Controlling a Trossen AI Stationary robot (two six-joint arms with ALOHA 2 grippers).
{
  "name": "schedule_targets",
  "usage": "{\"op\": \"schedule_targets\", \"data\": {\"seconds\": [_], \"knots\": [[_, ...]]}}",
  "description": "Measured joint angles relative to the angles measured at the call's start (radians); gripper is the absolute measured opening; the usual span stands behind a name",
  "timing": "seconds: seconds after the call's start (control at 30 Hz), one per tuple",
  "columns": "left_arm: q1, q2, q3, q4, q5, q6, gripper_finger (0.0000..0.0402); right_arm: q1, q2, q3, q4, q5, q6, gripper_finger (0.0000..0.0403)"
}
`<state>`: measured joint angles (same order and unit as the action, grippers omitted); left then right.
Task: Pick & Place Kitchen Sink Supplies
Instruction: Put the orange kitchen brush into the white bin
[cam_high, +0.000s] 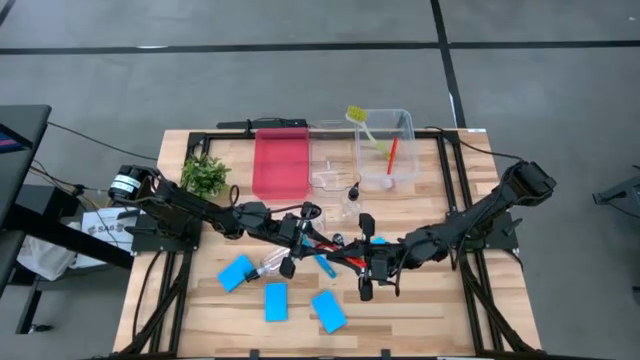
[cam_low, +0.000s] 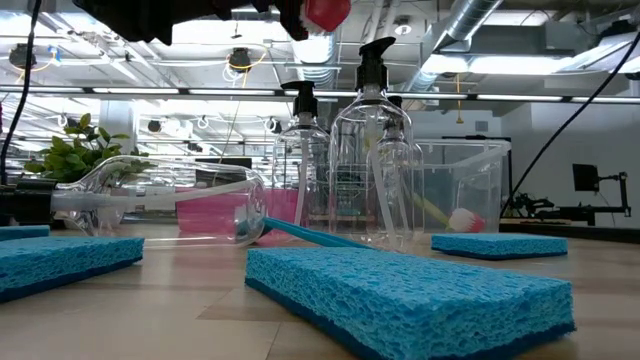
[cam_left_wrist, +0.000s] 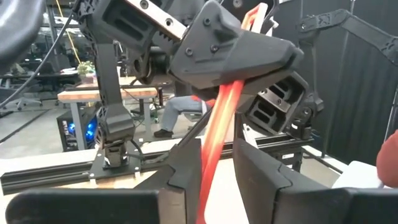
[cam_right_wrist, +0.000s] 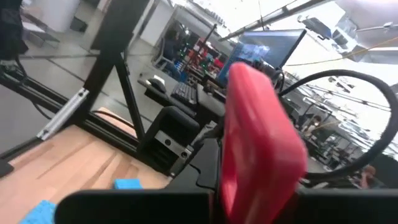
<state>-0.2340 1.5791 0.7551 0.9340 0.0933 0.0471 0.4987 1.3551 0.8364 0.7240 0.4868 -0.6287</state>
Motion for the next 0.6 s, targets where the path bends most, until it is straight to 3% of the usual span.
{"op": "schedule_targets", "data": {"seconds": [0.6], "knots": [[-0.001, -0.006, 0.0, -0.006, 0.003, 0.031, 0.0092, 0.025, -0.003, 0.0, 0.014, 0.284, -0.123, 0.0]]}}
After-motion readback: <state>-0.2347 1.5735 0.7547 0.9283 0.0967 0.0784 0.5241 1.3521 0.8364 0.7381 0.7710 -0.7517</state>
